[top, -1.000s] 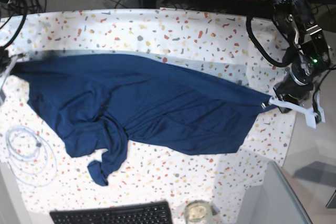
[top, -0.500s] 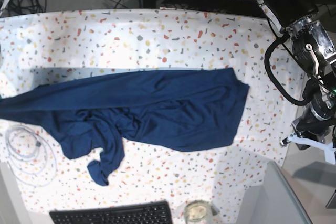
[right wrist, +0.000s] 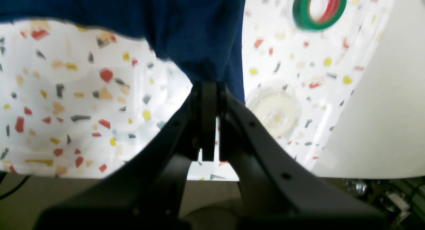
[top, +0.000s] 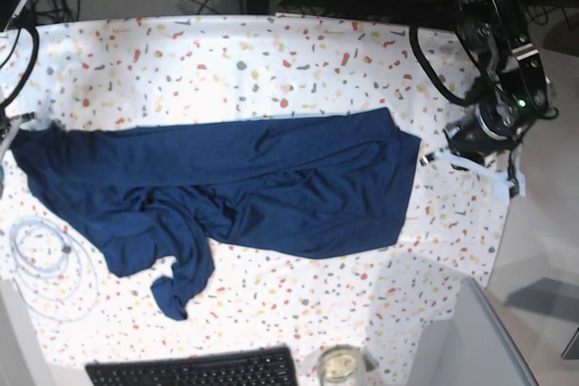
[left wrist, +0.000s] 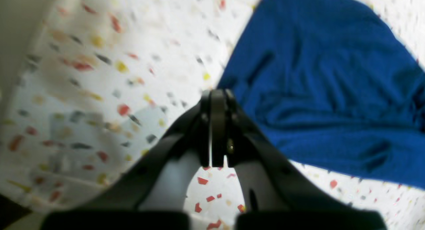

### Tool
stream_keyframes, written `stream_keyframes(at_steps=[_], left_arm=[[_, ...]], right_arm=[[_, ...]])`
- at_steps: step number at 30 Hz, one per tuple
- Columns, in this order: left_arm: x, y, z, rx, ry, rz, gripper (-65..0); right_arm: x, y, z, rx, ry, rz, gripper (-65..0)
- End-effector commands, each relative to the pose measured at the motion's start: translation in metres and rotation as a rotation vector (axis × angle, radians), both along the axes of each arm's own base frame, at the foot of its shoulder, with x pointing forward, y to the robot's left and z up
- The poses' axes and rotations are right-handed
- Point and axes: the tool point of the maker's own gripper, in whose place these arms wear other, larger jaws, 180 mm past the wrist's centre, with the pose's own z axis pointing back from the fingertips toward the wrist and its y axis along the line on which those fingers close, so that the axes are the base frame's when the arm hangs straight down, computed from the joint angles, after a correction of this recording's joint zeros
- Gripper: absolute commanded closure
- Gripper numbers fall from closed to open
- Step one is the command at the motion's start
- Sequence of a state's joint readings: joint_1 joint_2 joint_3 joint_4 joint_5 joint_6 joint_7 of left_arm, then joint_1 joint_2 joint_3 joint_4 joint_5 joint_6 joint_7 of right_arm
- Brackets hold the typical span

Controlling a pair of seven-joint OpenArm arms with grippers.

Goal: Layout the t-shirt on the table in an organized manner, then fold the t-shirt properly
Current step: 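Lift the shirt corner with the left gripper and lay it back down, then move the left gripper to the shirt's collar-side edge and grasp it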

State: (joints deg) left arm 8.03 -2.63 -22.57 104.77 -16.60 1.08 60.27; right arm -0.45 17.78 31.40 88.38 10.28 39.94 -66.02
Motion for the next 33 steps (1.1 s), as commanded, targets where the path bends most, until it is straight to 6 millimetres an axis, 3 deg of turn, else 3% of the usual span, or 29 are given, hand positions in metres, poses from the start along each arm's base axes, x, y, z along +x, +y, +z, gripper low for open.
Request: stream_keyframes(at_steps=[1, 7, 10, 14, 16, 21, 25, 29, 33], left_arm=[[0.0, -0.006, 0.002, 0.002, -0.03, -0.01, 0.0], [-0.026, -0.033, -0.027, 0.007, -0.049, -0.066, -18.9], [-0.036, -0.034, -0.04, -0.012, -0.056, -0.047, -26.2], [-0.047, -0.033, -0.06, -0.093, -0.034, -0.016, -44.9], [-0.048, -0.031, -0.065, -0.118, -0.033, -0.004, -51.3], [-0.043, -0.026, -0.068, -0.124, -0.052, 0.014, -53.2], [-0.034, -0.044, -0.07, -0.142, -0.056, -0.031, -53.2], [-0.029, -0.059, -0.084, -0.166, -0.021, -0.057, -53.0], [-0.03, -0.062, -0.09, -0.174, -0.007, -0.057, -53.0]], right_arm=[[0.011, -0.006, 0.013, -0.017, -0.044, 0.003, -0.5], [0.01, -0.006, 0.013, -0.018, -0.045, 0.004, -0.5], [0.007, -0.006, 0.011, -0.018, -0.037, 0.005, -0.5], [0.005, -0.005, 0.008, -0.012, -0.049, 0.011, -0.5], [0.003, -0.005, 0.006, -0.011, -0.047, 0.012, -0.5], [0.001, -0.005, 0.005, -0.011, -0.042, 0.012, -0.5], [0.001, -0.005, 0.005, -0.011, -0.042, 0.012, -0.5], [0.001, -0.005, 0.005, -0.011, -0.042, 0.012, -0.5], [0.001, -0.005, 0.005, -0.011, -0.042, 0.012, -0.5]])
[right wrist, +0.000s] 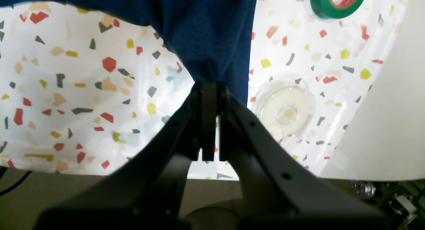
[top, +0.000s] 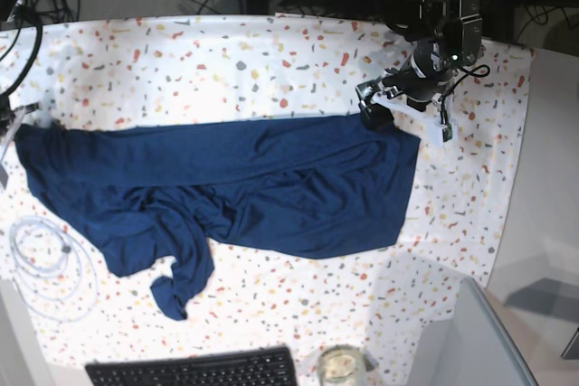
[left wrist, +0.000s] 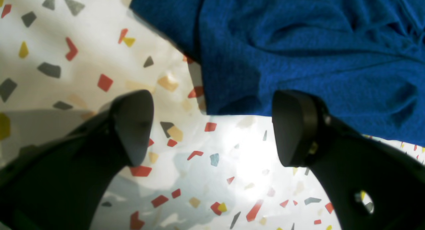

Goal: Layout the t-shirt on the table in an organized manner, then fold the t-shirt properly
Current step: 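Move the left gripper to the shirt's collar-side edge and grasp it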

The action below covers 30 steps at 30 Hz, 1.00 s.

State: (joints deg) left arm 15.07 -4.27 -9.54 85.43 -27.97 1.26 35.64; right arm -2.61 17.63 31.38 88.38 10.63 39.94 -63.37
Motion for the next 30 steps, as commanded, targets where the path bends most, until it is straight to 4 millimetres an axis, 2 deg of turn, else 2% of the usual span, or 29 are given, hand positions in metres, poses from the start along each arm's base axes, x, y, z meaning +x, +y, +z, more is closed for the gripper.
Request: stream_keyframes(at_steps=[1, 5, 7, 12, 18, 22, 30], left_arm=[[0.006, -0.001, 0.006, -0.005, -0.026, -0.001, -53.0], [0.012, -0.001, 0.008, -0.006, -0.035, -0.001, -52.2], [0.015, -0.002, 0.007, -0.007, -0.035, -0.001, -45.4], [0.013, -0.001, 0.003, -0.008, -0.024, 0.0, -22.1], [0.009, 0.003, 0.011, 0.002, -0.04, 0.002, -12.2], [0.014, 0.003, 0.026, 0.012, -0.082, -0.005, 0.0], [0.013, -0.002, 0.028, 0.008, -0.083, -0.018, 0.0]], right_arm=[[0.008, -0.009, 0.012, -0.027, -0.033, 0.002, -0.5], [0.008, -0.009, 0.012, -0.027, -0.033, 0.002, -0.5], [0.008, -0.009, 0.012, -0.027, -0.033, 0.002, -0.5], [0.008, -0.009, 0.012, -0.025, -0.034, 0.002, -0.5], [0.008, -0.009, 0.012, -0.025, -0.034, 0.002, -0.5], [0.012, -0.008, 0.013, -0.02, -0.057, 0.006, -0.5], [0.012, -0.007, 0.013, -0.02, -0.058, 0.007, -0.5]])
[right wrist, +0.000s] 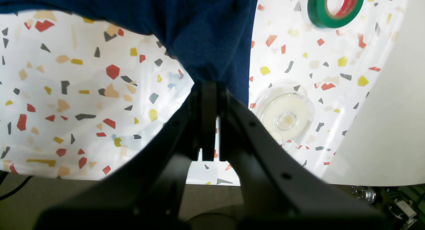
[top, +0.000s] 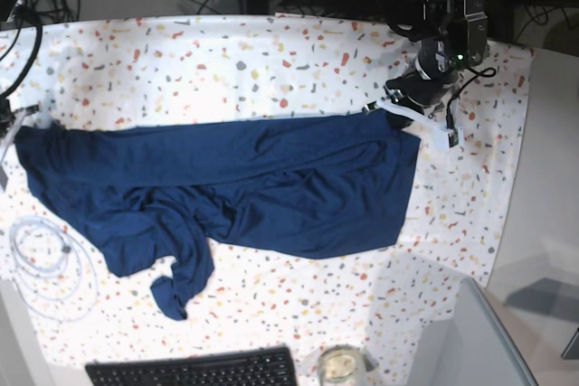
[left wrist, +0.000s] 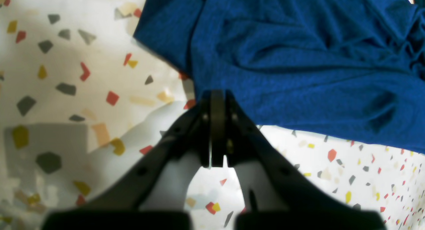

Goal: Layout the t-shirt on the table in an organized manner, then fold the t-shirt properly
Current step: 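Move the left gripper to the shirt's collar-side edge and grasp it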

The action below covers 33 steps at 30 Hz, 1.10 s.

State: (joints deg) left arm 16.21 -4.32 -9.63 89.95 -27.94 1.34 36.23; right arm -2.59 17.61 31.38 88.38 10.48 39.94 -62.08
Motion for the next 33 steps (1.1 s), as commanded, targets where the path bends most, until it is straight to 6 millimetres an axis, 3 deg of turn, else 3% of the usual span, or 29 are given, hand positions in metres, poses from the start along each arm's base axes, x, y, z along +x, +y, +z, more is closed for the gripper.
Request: stream_keyframes(at_steps=[1, 10, 12, 16, 19, 25, 30, 33], left_arm=[[0.007, 0.0, 0.009, 0.001, -0.035, -0.006, 0.0], [-0.027, 0.003, -0.009, 0.006, 0.04, 0.0, 0.0], [-0.032, 0.005, -0.01, 0.011, 0.047, -0.001, -7.9], [-0.032, 0.012, -0.01, 0.032, 0.05, -0.015, -34.4], [-0.024, 0.015, -0.006, 0.035, 0.032, -0.005, -48.5], [0.008, 0.016, -0.005, 0.031, 0.003, -0.004, -50.0], [0.019, 0.016, -0.011, 0.023, 0.01, 0.002, -50.0], [0.022, 0.0, -0.011, 0.017, 0.008, -0.049, -50.0]], right_arm=[[0.009, -0.008, 0.012, -0.022, -0.037, 0.003, -0.5], [0.009, -0.008, 0.012, -0.022, -0.037, 0.003, -0.5], [0.009, -0.008, 0.012, -0.022, -0.037, 0.003, -0.5], [0.009, -0.008, 0.012, -0.022, -0.037, 0.003, -0.5], [0.009, -0.008, 0.012, -0.022, -0.037, 0.003, -0.5], [0.009, -0.008, 0.012, -0.022, -0.037, 0.003, -0.5], [0.008, -0.008, 0.011, -0.02, -0.036, 0.003, -0.5], [0.008, -0.008, 0.011, -0.02, -0.036, 0.003, -0.5]])
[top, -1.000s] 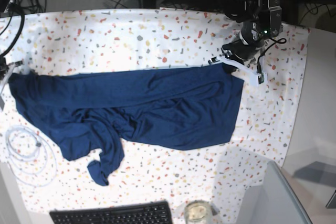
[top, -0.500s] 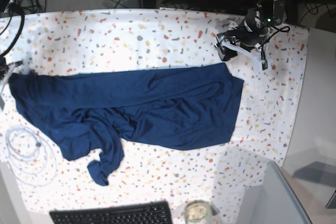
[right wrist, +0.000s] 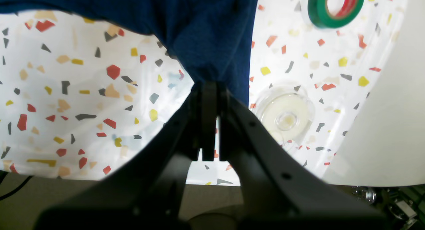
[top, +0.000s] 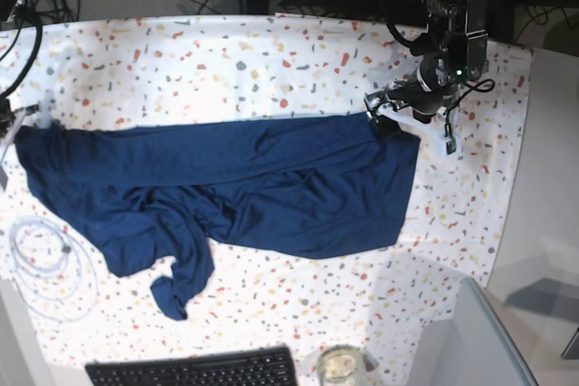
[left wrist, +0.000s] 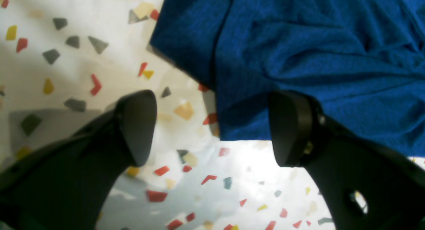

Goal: Layout the t-shirt on the table in an organized manner, then fold the t-shirt properly
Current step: 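Move the left gripper to the shirt's collar-side edge and grasp it, then hold the shirt edge with the left gripper and tug it taut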

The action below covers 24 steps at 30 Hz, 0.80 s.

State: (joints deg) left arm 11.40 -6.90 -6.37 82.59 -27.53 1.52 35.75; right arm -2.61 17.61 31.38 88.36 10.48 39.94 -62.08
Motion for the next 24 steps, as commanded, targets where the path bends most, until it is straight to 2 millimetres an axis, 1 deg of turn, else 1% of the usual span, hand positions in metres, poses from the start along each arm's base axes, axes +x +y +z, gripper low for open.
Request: stream_keyframes(at_steps=[1, 4, 6, 9, 12, 19, 24], left_arm=[[0.009, -0.008, 0.008, -0.014, -0.035, -0.02, -50.0], [0.011, -0.019, 0.009, -0.022, -0.048, -0.042, -49.2], [0.014, -0.022, 0.011, -0.018, -0.081, -0.046, -43.1], [0.013, -0.026, 0.011, -0.019, -0.089, -0.052, -30.4], [0.012, -0.025, 0.01, -0.02, -0.086, -0.05, -21.6], [0.014, -0.025, 0.014, -0.023, -0.096, -0.046, -11.5], [0.018, -0.028, 0.032, -0.022, -0.145, -0.056, -0.5]], right_arm=[[0.008, -0.008, 0.011, -0.02, -0.036, 0.003, -0.5], [0.009, -0.008, 0.012, -0.02, -0.038, 0.003, -0.5], [0.009, -0.008, 0.012, -0.02, -0.038, 0.003, -0.5], [0.009, -0.008, 0.012, -0.02, -0.038, 0.003, -0.5], [0.009, -0.008, 0.012, -0.02, -0.038, 0.003, -0.5], [0.009, -0.008, 0.012, -0.02, -0.038, 0.003, -0.5], [0.009, -0.008, 0.012, -0.02, -0.038, 0.003, -0.5]])
